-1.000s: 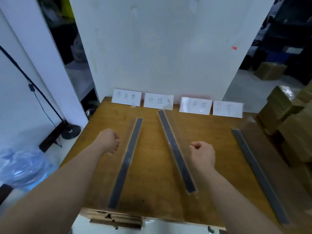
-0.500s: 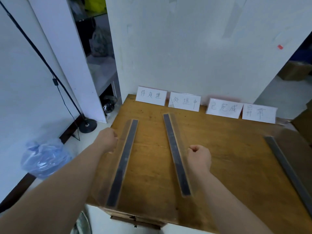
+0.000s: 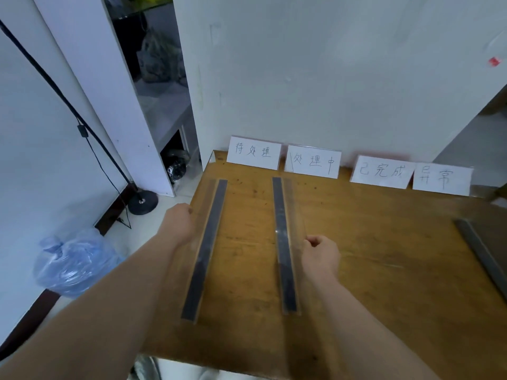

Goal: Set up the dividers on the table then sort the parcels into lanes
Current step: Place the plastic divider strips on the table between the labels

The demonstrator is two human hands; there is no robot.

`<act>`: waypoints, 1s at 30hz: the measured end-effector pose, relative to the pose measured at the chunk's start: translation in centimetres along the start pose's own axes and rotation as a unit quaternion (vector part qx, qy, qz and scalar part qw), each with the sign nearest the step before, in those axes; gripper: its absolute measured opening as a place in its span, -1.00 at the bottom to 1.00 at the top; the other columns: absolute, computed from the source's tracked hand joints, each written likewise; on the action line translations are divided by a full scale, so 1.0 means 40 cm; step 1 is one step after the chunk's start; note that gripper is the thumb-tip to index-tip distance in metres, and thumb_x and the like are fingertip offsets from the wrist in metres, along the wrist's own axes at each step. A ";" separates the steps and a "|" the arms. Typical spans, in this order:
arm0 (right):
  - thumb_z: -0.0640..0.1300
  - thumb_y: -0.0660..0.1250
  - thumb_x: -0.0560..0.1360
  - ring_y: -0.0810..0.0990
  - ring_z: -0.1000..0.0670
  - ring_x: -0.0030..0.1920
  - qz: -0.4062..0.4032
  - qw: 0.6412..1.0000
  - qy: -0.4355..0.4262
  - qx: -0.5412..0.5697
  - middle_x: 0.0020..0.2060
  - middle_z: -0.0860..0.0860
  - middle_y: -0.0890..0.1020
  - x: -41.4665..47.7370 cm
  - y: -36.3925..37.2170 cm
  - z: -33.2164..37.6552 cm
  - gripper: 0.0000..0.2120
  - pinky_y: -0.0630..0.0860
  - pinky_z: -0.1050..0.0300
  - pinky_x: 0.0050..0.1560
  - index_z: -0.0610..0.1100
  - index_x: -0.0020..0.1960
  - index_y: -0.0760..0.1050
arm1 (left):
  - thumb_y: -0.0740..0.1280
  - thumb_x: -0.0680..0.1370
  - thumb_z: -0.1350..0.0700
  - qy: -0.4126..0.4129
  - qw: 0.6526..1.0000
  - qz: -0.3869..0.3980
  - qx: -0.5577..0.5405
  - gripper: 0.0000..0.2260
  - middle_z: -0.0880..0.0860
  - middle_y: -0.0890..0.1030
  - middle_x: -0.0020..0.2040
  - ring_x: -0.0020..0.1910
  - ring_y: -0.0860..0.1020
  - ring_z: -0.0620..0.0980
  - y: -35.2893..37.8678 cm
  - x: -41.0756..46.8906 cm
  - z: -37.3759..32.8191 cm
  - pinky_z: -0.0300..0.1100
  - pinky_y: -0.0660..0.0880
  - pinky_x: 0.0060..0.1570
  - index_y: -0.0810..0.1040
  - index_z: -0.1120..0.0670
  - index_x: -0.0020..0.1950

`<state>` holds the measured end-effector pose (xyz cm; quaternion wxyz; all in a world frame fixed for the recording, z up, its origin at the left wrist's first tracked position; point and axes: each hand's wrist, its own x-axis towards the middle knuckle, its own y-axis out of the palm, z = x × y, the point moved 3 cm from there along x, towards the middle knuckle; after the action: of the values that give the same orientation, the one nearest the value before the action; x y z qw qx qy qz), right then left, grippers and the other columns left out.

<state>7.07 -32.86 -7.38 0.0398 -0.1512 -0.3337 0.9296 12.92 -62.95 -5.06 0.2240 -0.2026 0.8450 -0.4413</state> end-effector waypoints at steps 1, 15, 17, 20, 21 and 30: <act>-0.21 0.27 0.57 0.59 0.02 -0.10 -0.009 1.000 0.004 0.003 -0.14 0.04 0.60 -0.002 0.009 0.006 -0.84 0.59 0.07 -0.03 -0.11 0.08 0.59 | 0.21 0.57 0.28 0.005 1.000 0.000 -0.001 -0.88 0.26 0.58 0.15 0.09 0.56 0.21 -0.007 0.014 0.000 -0.04 0.49 0.03 0.44 0.08 -0.09; -0.21 0.27 0.57 0.60 0.00 -0.06 -0.076 0.996 0.047 0.021 0.00 -0.04 0.64 -0.042 0.139 0.067 -0.81 0.57 0.15 -0.08 -0.14 0.14 0.59 | 0.25 0.61 0.23 0.014 0.997 0.034 -0.072 -0.87 0.26 0.59 0.19 0.16 0.54 0.22 -0.019 0.157 0.051 -0.14 0.33 -0.06 0.57 0.22 0.07; -0.19 0.26 0.57 0.60 0.01 -0.02 -0.076 0.996 0.048 0.021 0.04 -0.03 0.64 -0.050 0.146 0.072 -0.78 0.60 0.10 -0.01 -0.13 0.18 0.58 | 0.25 0.61 0.20 0.017 0.997 0.029 -0.076 -0.77 0.24 0.59 0.20 0.17 0.54 0.19 -0.018 0.159 0.066 -0.15 0.34 -0.03 0.54 0.28 0.21; -0.18 0.25 0.59 0.52 0.17 -0.14 -0.054 0.998 0.026 0.013 0.04 0.06 0.60 -0.068 0.145 0.076 -0.75 0.47 0.34 -0.23 -0.11 0.24 0.53 | 0.20 0.65 0.10 0.031 0.994 0.022 -0.103 -0.68 0.19 0.59 0.24 0.20 0.54 0.15 -0.016 0.141 0.102 -0.11 0.39 0.11 0.50 0.23 0.34; -0.18 0.23 0.60 0.48 0.24 -0.20 -0.044 0.999 0.016 0.014 0.03 0.07 0.59 -0.075 0.142 0.073 -0.73 0.36 0.43 -0.31 -0.10 0.28 0.51 | 0.17 0.66 0.09 0.041 0.993 0.022 -0.110 -0.68 0.17 0.61 0.22 0.17 0.56 0.13 -0.010 0.132 0.120 -0.12 0.40 0.09 0.52 0.22 0.33; -0.14 0.14 0.64 0.52 0.02 0.26 -0.012 0.998 -0.019 0.055 0.30 0.01 0.55 -0.083 0.145 0.034 -0.64 0.49 -0.04 0.28 -0.07 0.42 0.39 | 0.07 0.69 0.03 0.019 0.969 0.047 -0.241 -0.64 0.04 0.62 0.20 0.17 0.56 0.05 0.021 0.057 0.166 0.06 0.49 0.26 0.52 0.06 0.38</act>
<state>9.97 -38.77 -9.19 0.0532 -0.1272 -0.2844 0.9487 14.64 -68.10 -9.59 0.1730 -0.2028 0.9390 -0.2171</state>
